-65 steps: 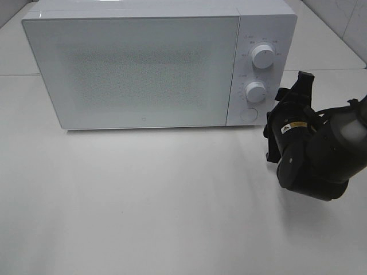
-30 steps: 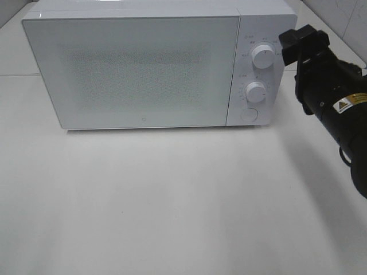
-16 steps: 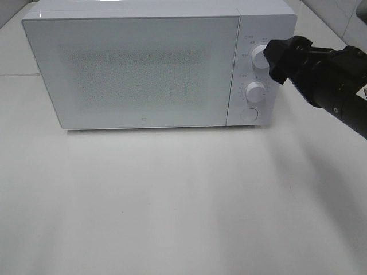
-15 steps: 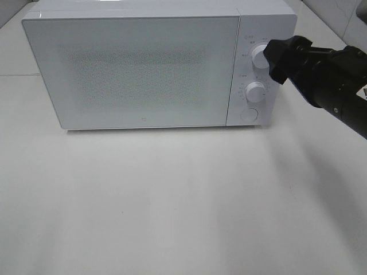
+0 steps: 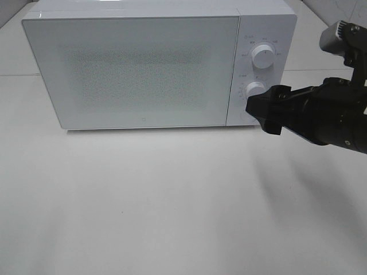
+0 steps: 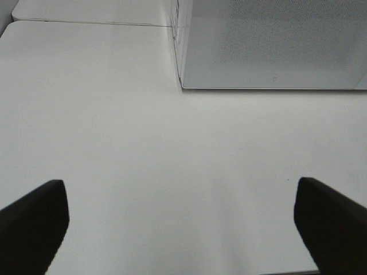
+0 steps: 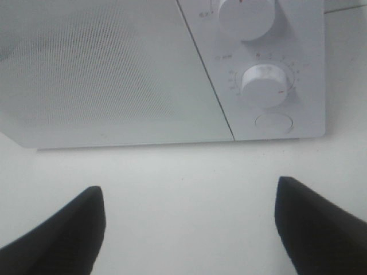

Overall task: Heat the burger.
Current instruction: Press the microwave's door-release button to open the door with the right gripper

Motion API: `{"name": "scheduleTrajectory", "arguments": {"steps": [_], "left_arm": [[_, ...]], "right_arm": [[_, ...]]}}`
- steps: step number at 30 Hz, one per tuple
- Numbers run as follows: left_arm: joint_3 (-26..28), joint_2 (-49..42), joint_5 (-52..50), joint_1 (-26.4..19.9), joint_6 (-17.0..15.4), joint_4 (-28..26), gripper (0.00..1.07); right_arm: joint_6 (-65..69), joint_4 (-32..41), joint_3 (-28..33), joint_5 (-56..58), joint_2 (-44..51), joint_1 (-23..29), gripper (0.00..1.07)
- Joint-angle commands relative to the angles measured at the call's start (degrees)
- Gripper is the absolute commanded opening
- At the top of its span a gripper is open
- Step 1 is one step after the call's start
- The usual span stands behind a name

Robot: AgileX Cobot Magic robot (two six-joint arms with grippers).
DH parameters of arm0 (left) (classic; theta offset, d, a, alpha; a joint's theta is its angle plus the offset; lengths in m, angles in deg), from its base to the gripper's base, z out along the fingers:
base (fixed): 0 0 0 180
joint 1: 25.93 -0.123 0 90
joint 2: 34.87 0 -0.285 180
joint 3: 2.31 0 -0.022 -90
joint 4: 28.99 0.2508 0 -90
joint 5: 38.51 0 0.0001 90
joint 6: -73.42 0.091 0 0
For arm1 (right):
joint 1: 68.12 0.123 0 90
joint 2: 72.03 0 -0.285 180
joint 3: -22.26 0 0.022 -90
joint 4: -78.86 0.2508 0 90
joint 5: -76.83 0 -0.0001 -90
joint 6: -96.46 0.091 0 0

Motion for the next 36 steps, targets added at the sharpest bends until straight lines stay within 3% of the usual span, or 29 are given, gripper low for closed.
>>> {"name": "scheduleTrajectory", "arguments": {"steps": [1,10,14,28,36], "left_arm": [[0.0,-0.9,-0.3,-0.1,0.1,0.2,1.0],[0.0,-0.9,-0.3,-0.1,0.1,0.2,1.0],[0.0,-0.9,-0.3,-0.1,0.1,0.2,1.0],[0.0,-0.9,-0.3,-0.1,0.1,0.2,1.0],[0.0,-0.9,-0.3,-0.1,0.1,0.2,1.0]], "right_arm": [[-1.3,-2.2,-1.5,5.3,1.3,-0.1,0.72],[9.0,-20.6,-12.9,37.2,1.8,-0.1,0.69],[12.5,-25.9,-15.1,49.2,1.8,-0.1,0.67],[9.9,-26.9,-14.7,72.8,3.4,-0.1,0.67],[9.1,-27.4,-13.9,70.1,14.2,-0.1,0.67]]}}
